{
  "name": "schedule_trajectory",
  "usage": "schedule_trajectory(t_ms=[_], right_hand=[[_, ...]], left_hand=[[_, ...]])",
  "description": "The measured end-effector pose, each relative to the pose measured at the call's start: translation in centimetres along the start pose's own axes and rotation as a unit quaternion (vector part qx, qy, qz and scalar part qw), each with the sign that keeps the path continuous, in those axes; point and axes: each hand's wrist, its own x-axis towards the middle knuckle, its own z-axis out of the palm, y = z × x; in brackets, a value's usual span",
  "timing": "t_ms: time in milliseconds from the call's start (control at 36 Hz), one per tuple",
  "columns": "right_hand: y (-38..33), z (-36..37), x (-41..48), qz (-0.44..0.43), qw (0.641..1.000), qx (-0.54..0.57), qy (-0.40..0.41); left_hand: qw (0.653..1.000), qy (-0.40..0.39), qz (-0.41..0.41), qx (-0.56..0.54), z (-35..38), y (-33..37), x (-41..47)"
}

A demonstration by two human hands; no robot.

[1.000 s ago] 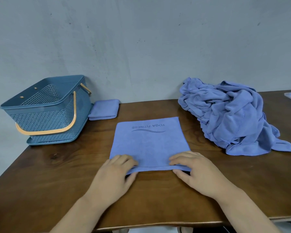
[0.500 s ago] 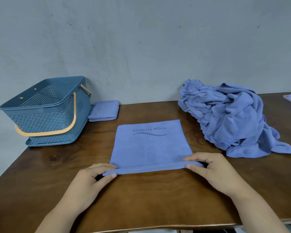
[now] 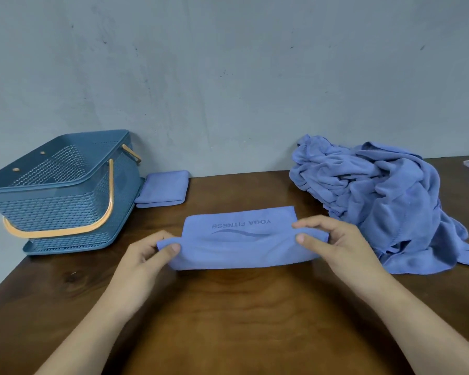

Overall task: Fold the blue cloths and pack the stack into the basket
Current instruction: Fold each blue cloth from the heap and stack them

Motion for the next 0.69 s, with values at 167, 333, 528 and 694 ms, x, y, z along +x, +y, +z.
schedule_trajectory(t_ms=[167, 333, 528, 694], right_hand=[[0.9, 1.0, 7.5, 0.043, 0.996, 0.068, 0.035], [4.4, 2.5, 10.6, 0.120, 0.992, 0.009, 0.040], [6.1, 1.8, 10.0, 0.064, 0.986, -0.149, -0.036], [7.5, 2.4, 10.5, 0.069, 0.985, -0.157, 0.031]], left_hand=[[0.981, 0.055, -0.120, -0.142, 1.2, -0.7, 7.6], [0.973, 0.108, -0.202, -0.016, 1.5, -4.5, 12.1], [0.987, 0.064, -0.134, 0.065, 0.8, -6.1, 10.8], [0.989, 0.066, -0.110, 0.071, 1.0, -6.4, 10.8]])
